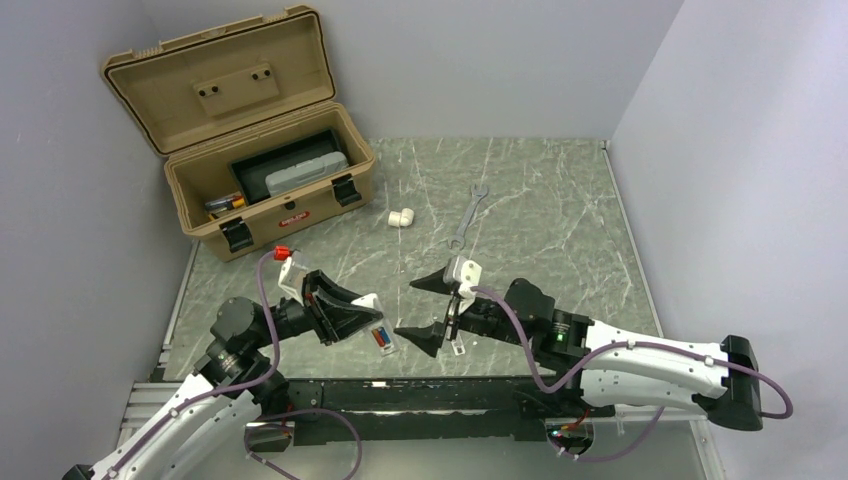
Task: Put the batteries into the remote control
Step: Load the battery into the remote control.
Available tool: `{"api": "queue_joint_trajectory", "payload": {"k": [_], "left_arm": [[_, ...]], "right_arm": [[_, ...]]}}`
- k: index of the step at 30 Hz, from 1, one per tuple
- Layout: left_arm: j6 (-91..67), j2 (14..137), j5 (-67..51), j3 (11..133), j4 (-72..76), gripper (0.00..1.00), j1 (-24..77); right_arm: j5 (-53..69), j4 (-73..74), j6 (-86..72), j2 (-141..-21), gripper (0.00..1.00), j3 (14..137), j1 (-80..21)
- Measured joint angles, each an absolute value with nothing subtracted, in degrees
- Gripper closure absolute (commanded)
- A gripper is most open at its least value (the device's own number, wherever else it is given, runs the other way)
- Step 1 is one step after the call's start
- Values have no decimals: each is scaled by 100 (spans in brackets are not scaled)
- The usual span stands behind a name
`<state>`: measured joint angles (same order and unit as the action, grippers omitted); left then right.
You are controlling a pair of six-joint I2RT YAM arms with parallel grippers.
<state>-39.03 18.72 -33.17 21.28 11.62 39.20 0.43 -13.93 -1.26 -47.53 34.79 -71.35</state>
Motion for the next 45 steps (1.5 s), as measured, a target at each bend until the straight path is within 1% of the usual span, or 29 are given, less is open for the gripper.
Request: {"api": "queue_joint_trajectory", "payload": {"k": [7,12,19,24,26,31,35,37,40,45], "left_arm": [[-4075,1870,-3321,2121,1278,100,3920],[-4169,1898,-3361,2108,1422,100,3920],[-4226,1896,-3382,2086,1450,100,3920],[-4254,1890,-3382,2086,1450,100,3922],[-4268,1890,-3380,2086,1452,100,3920],[-4272,1890,-3382,2084,1455,100,3920],[-4272,1890,-3382,2084,1455,100,3922],[-4272,1890,-3380,2084,1455,100,3920],[-4270,1890,-3378,2084,1455,100,3920],[-4268,1885,-3356,2084,1426,100,3920]], "right_arm": [[1011,-1761,-663,-5024,6,3564,-7067],[1326,-2032,-1000,-5164,7,3564,-6934],[1448,-2270,-1444,-5533,16,3564,-6788],[1452,-2340,-1695,-5706,25,3564,-6650],[1452,-2377,-1772,-5736,27,3564,-6611],[1518,-2539,-2001,-5806,26,3564,-6504],[1581,-2630,-2121,-5874,18,3564,-6466],[1643,-2639,-2163,-5902,16,3562,-6460],[1758,-2659,-2211,-5933,16,3564,-6458],[1885,-2659,-2252,-5951,20,3564,-6458]]}}
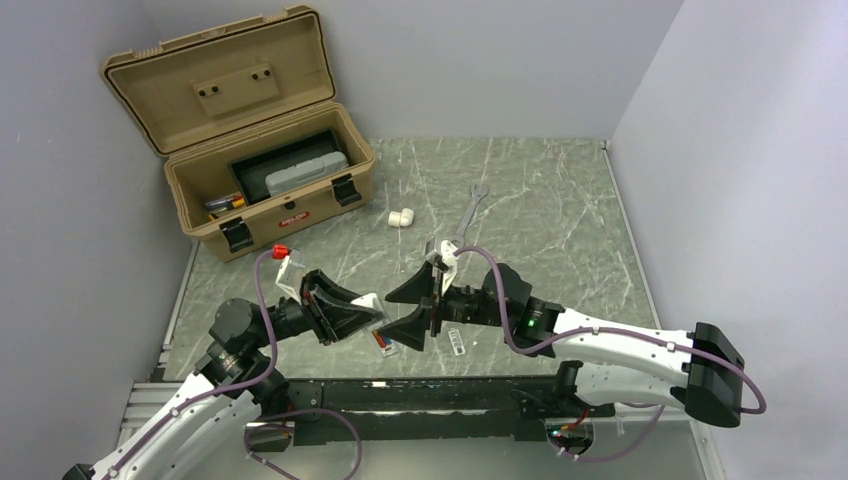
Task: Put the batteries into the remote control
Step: Load the battery into the remote control.
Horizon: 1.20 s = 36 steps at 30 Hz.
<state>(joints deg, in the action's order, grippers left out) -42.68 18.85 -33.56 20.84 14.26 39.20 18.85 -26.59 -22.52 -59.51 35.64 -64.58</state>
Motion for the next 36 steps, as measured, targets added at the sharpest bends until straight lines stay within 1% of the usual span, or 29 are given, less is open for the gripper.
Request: {"api": "queue_joint_trajectory", "payload": {"k": [8,17,23,26,30,36], "left_arm": [[-4268,1885,-3315,2084,1398,100,3920],[-4265,1852,-3312,2084,1382,100,3922],[-4268,1850,-3312,2084,1382,100,3920],[-4265,1846,-3312,2084,1382,100,3922],[-4268,1828,-3310,2084,1380,100,3920],[-4248,1780,-3245,2078,1306,100,3920]], "right_arm": [[2067,-2655,-2300,-6184,24,3564,-6455],[2110,-2672,-2379,-6217,24,3564,-6455],[2106,-2777,-2491,-6217,28,3562,-6453],[2108,-2842,-2532,-6217,32,3562,-6453],[2106,-2862,-2567,-6217,41,3562,-6453],[2152,-2877,-2580,-6219,49,3562,-6455]]}}
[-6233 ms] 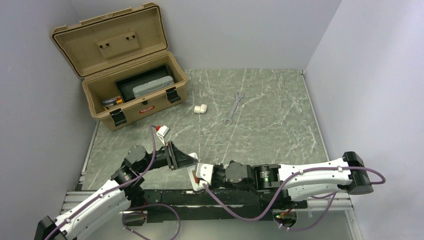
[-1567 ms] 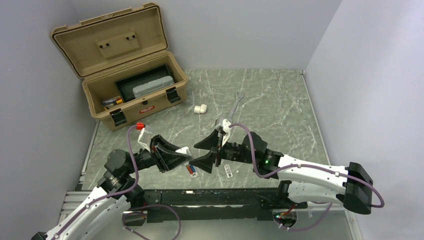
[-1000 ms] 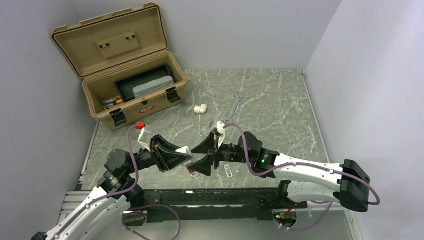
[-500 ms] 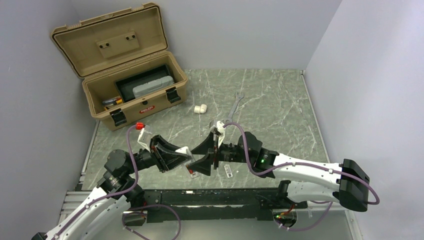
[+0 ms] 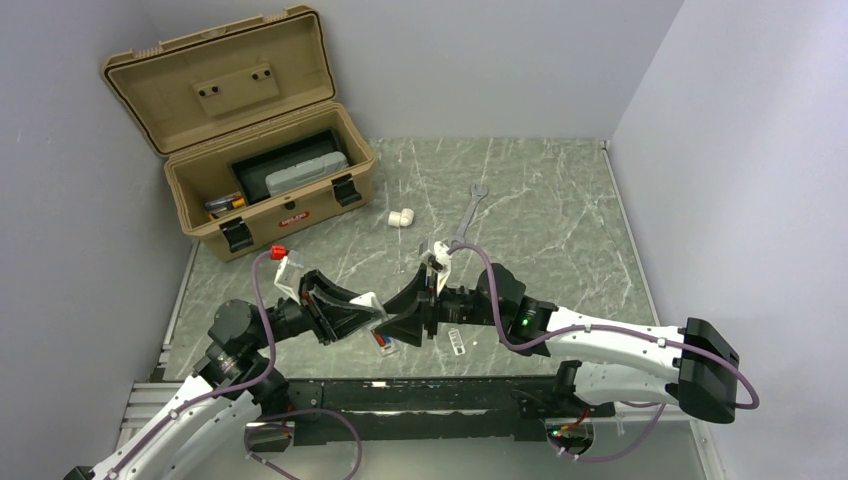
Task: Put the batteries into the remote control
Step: Load the battery into the remote control.
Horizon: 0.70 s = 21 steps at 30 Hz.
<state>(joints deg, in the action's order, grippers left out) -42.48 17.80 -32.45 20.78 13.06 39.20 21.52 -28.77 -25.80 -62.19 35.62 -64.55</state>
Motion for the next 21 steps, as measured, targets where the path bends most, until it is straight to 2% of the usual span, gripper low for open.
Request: {"api": "queue_joint_trajectory", "payload": {"k": [8,21], "left_arm": [[-4211,1780,-3164,2078,1197,100,3920],[-4115,1739,-3148,2073,998,100,3920]], "right_arm": [[2178,-2827,-2532,-6233,65,3562,-6458],[2368,-2596,-2357,-6348,97,3675,-6451]]}}
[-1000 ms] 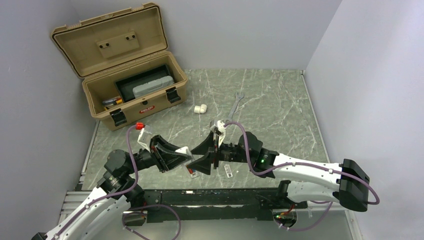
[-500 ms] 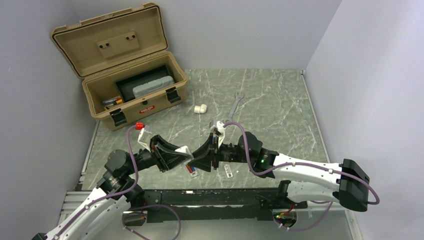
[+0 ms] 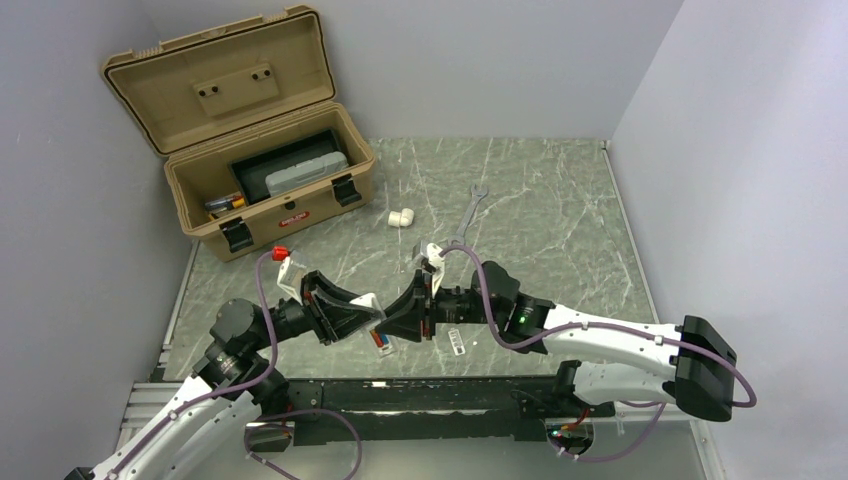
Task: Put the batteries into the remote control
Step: Load the battery into the remote control.
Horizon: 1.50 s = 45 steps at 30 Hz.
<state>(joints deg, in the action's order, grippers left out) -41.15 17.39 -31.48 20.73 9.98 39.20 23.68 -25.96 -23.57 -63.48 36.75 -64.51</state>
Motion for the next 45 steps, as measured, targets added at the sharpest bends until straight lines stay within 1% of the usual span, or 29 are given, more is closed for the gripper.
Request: {"api": "queue_joint_trajectory", "payload": {"k": [2,14,24,37,38,39,45], "left_arm": [[-4115,1734,-3140,2073,985,100,3920],[-4167,1734,-3059,2073,976,100,3920],[-4423,1747,-3055,1876,1332,100,3918],[-4554,1826,-3044,1822,1653,100,3920],[-4556,1826,-3033,1822,1653,100,3920],[-4558,1826,-3026,1822,1653,100,3920],[-4604,1824,-3009,1822,1678,100,3927]], "right_arm": [[2375,-2532,-2320,-6355,100,3708,-6451],[2303,-1920,-1653,-6313,100,3968,-6455],[2255,-1367,-888,-6272,100,4193,-6486],[1859,-1229,-423,-6060,100,4200,-6632],[1844,-1225,-408,-6051,99,4200,-6639],[1837,-1219,-401,-6045,87,4200,-6641],[1865,-1214,-392,-5968,51,4180,-6648]]}}
